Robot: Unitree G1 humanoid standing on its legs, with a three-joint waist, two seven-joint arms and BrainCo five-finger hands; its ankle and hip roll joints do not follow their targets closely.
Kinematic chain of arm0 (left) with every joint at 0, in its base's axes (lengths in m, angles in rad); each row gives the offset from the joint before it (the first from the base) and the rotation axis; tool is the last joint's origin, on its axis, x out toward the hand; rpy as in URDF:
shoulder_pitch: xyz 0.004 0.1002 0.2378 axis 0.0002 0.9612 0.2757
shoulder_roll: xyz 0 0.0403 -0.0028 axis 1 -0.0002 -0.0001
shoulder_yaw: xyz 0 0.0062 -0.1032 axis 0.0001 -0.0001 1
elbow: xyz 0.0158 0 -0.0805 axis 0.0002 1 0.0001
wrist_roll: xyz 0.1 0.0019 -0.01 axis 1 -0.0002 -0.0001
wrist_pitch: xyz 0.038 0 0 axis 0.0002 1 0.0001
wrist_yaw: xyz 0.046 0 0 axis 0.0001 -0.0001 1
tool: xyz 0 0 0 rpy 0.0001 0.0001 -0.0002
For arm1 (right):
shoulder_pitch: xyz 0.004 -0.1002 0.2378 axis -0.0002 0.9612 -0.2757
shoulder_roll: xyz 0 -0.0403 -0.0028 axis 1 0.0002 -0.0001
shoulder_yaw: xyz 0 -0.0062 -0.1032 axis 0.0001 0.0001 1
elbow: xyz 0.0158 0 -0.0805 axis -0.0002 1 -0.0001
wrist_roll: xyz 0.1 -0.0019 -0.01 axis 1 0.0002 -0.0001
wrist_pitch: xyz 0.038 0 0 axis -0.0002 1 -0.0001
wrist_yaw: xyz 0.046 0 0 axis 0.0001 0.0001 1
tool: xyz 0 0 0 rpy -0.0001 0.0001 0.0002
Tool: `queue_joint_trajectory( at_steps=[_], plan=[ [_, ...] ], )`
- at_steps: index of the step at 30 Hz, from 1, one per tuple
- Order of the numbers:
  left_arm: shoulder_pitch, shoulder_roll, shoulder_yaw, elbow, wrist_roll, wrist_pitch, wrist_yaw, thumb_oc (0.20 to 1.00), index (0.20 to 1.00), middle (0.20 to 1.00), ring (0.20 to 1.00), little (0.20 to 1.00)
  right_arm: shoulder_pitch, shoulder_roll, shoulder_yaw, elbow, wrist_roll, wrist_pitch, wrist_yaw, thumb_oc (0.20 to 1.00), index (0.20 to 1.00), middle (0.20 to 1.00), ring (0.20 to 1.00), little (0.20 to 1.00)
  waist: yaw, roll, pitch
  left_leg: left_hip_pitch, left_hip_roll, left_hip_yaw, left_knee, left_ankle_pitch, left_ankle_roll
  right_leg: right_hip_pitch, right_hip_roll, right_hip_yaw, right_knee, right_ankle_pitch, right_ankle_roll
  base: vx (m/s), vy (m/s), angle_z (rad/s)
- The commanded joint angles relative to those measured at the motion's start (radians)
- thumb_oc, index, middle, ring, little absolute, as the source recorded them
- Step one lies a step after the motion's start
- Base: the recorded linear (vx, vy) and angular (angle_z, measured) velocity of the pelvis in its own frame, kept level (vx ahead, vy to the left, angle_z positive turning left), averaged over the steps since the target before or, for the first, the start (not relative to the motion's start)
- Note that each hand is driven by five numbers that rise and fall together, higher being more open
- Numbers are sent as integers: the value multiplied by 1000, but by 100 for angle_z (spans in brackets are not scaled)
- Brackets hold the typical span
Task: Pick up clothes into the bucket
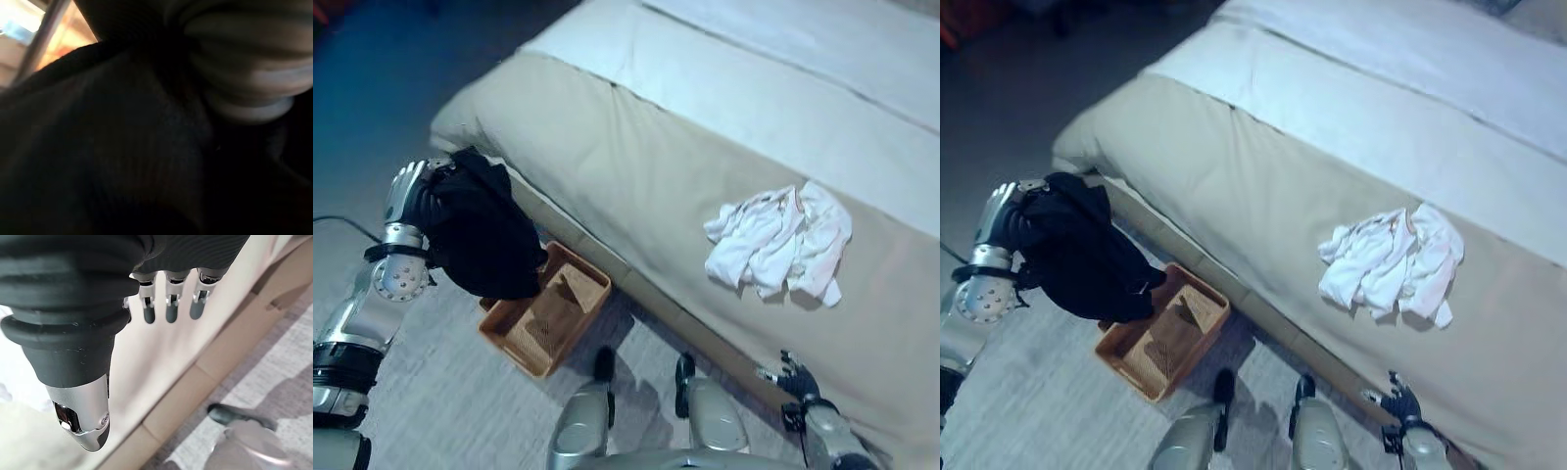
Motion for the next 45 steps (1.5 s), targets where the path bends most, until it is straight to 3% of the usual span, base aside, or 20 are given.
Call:
queue_joint_trajectory(
  at_steps=[1,8,16,17,18,20,21,22,26,31,33,34,35,38,40,41,42,43,44,45],
  plan=[
    [-72,13,87,44,3,-19,72,200,200,200,200,200,2,-63,51,-41,3,-30,-22,1000,1000,1000,1000,1000,-23,-13,-6,-67,-11,14,160,-91,64,-13,14,44,-4,42,2,-121,52,-27],
    [-235,-2,-10,319,-69,28,114,200,200,200,200,200,-12,-75,71,-150,53,-73,-62,1000,1000,1000,1000,1000,-48,-77,118,-272,-7,16,343,-131,69,-190,17,52,144,1,-15,-99,11,-13],
    [-329,24,-74,384,-122,37,140,200,200,200,200,200,-10,-71,82,-198,83,-98,-127,1000,1000,1000,1000,1000,-73,-114,119,-532,-2,7,502,-171,72,-429,22,46,273,-25,-20,-45,-3,8],
    [-335,18,-93,396,-123,49,146,200,200,200,200,200,-9,-69,88,-205,93,-101,-139,1000,1000,1000,1000,1000,-73,-114,119,-564,-1,-1,556,-222,75,-467,28,48,333,-72,-16,-10,7,-13],
    [-341,20,-92,395,-123,49,146,200,200,200,200,200,-14,-69,85,-206,93,-101,-139,1000,1000,1000,1000,1000,-75,-115,119,-585,-2,3,544,-187,77,-486,24,43,320,-41,-23,84,7,-15],
    [-382,13,-139,496,-120,65,145,200,200,200,200,200,-26,-76,110,-242,100,-114,-154,1000,1000,1000,1000,1000,-84,-122,119,-636,1,4,610,-241,78,-539,31,44,384,-86,-18,50,13,-3],
    [-385,13,-141,498,-120,64,145,545,545,545,545,545,-26,-75,109,-242,100,-114,-154,1000,1000,1000,1000,1000,-83,-121,119,-638,1,4,612,-241,78,-541,31,44,386,-87,-18,0,0,0],
    [-417,1,-170,567,-112,112,132,1000,1000,1000,1000,1000,-29,-83,118,-288,106,-119,-163,1000,1000,1000,1000,1000,-92,-125,119,-672,2,7,633,-247,83,-574,33,42,402,-90,-18,12,10,-3],
    [-471,-43,-163,671,-188,146,100,1000,1000,1000,1000,1000,-37,-78,116,-341,119,-114,-176,1000,1000,1000,1000,1000,-97,-122,119,-699,-2,10,642,-251,89,-603,31,41,411,-93,-19,5,4,-1],
    [-470,-151,-72,773,-349,176,56,1000,1000,1000,1000,1000,-102,-99,91,-459,113,-127,-220,1000,1000,1000,1000,1000,-101,-100,119,-705,-15,22,615,-246,94,-620,17,51,397,-89,-19,13,42,2],
    [-424,-221,-2,708,-575,139,23,1000,1000,1000,1000,1000,-130,-96,70,-512,145,-148,-229,1000,1000,1000,1000,1000,-93,-79,119,-697,-25,24,597,-241,96,-616,11,54,385,-84,-19,18,15,7],
    [-349,-297,41,639,-719,94,7,1000,1000,1000,1000,1000,-166,-103,74,-553,111,-153,-244,1000,1000,1000,1000,1000,-72,-57,119,-683,-36,26,561,-231,97,-613,5,60,369,-82,-21,14,11,8],
    [-339,-301,47,631,-719,95,9,1000,1000,1000,1000,1000,-164,-106,77,-556,108,-151,-247,1000,1000,1000,1000,1000,-77,-55,119,-678,-37,25,558,-229,97,-609,4,59,366,-81,-21,10,8,7],
    [-201,-533,108,560,-913,39,0,1000,1000,1000,1000,1000,-283,-128,91,-610,21,-142,-312,1000,1000,1000,1000,1000,-47,-21,119,-634,-62,33,445,-177,87,-591,-12,69,304,-57,-23,-3,21,11],
    [-171,-574,110,540,-926,30,-1,1000,1000,1000,1000,1000,-312,-131,93,-601,12,-139,-332,1000,1000,1000,1000,1000,-44,-9,119,-614,-68,35,412,-161,84,-578,-13,71,280,-48,-22,-46,40,15],
    [-126,-652,115,484,-960,-6,-14,1000,1000,1000,1000,1000,-360,-128,83,-626,0,-145,-353,1000,1000,1000,1000,1000,-29,6,119,-607,-74,44,343,-100,85,-579,-21,62,229,-1,-26,-13,32,6],
    [-116,-655,113,482,-958,-6,-12,1000,1000,1000,1000,1000,-353,-128,87,-625,0,-144,-353,1000,1000,1000,1000,1000,-29,6,119,-581,-74,37,347,-128,82,-556,-17,70,237,-28,-20,-91,17,-3],
    [-97,-668,103,465,-939,-11,-19,1000,1000,1000,1000,1000,-372,-135,81,-644,-3,-146,-351,1000,1000,1000,1000,1000,-23,11,119,-590,-75,43,315,-86,82,-564,-23,62,210,7,-24,64,-17,-2],
    [-66,-690,97,458,-945,-18,-30,1000,1000,1000,1000,1000,-372,-135,72,-653,0,-149,-351,1000,1000,1000,1000,1000,-18,16,119,-549,-77,32,297,-103,76,-529,-19,67,209,-17,-18,-80,-11,6],
    [-57,-709,106,462,-954,-26,-23,1000,1000,1000,1000,1000,-385,-138,65,-663,-11,-147,-361,1000,1000,1000,1000,1000,-14,19,119,-555,-76,38,270,-65,76,-536,-22,58,187,14,-23,-6,-36,9]
  ],
)
